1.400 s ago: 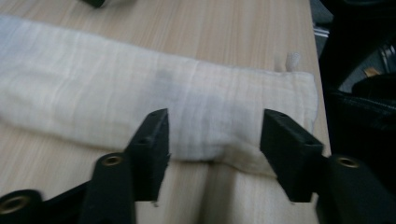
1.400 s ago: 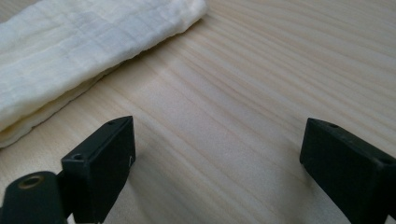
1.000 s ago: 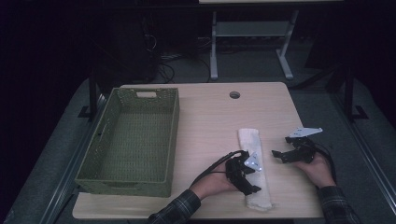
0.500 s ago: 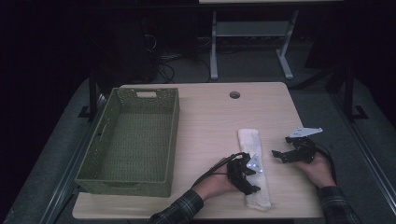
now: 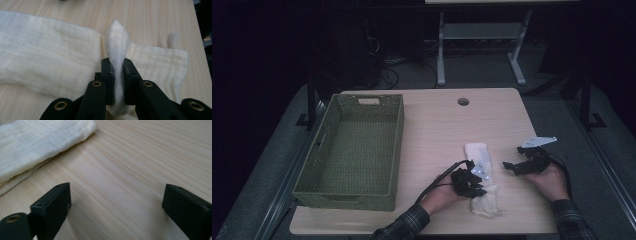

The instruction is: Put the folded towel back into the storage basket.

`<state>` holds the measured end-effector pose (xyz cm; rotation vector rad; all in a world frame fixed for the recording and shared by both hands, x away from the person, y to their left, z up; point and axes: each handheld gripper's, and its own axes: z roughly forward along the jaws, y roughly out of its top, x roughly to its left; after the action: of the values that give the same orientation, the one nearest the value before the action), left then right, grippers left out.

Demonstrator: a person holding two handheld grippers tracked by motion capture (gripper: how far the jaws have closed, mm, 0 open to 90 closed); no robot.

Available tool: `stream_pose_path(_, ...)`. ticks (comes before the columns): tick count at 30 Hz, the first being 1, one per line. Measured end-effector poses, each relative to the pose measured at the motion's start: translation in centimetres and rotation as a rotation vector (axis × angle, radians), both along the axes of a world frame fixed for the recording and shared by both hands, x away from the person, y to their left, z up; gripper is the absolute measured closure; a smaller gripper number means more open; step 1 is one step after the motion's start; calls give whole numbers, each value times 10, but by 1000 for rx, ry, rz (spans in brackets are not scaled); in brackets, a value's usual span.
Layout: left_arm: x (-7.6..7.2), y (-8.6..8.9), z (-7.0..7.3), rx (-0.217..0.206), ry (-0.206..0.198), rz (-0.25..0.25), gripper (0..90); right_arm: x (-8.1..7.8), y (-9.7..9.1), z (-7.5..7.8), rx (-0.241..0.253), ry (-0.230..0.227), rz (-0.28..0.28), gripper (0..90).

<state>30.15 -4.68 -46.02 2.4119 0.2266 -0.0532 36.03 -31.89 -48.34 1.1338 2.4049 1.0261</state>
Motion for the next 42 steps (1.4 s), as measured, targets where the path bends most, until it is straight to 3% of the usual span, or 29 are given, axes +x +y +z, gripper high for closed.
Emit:
stream_pose_path(3,-3,5,3,1,7,19,815,1,4,1,-13,16,8,56)
stream_pose_path(5,-5,10,5,-5,14,24,815,1,5,3,-9,18,34,137)
stream_pose_path(9,-11,21,9,-26,28,31,813,2,11,14,-4,6,115,196)
stream_pose_path(11,-13,26,10,-32,36,33,812,4,16,20,27,-19,168,212)
stream_pose_path(20,-19,56,18,-65,30,82,809,27,54,37,31,4,319,250)
stream_pose_path(24,-18,68,18,-69,29,90,809,38,73,40,35,14,345,259)
stream_pose_path(31,-15,69,16,-93,40,84,809,51,101,32,9,47,387,297)
stream_pose_path(33,-14,69,16,-95,37,85,809,57,111,26,-35,73,419,317)
stream_pose_path(36,-14,70,16,-100,36,86,809,56,114,22,-28,94,421,345)
stream_pose_path(42,-11,72,15,-110,32,88,809,51,117,18,-59,94,436,425)
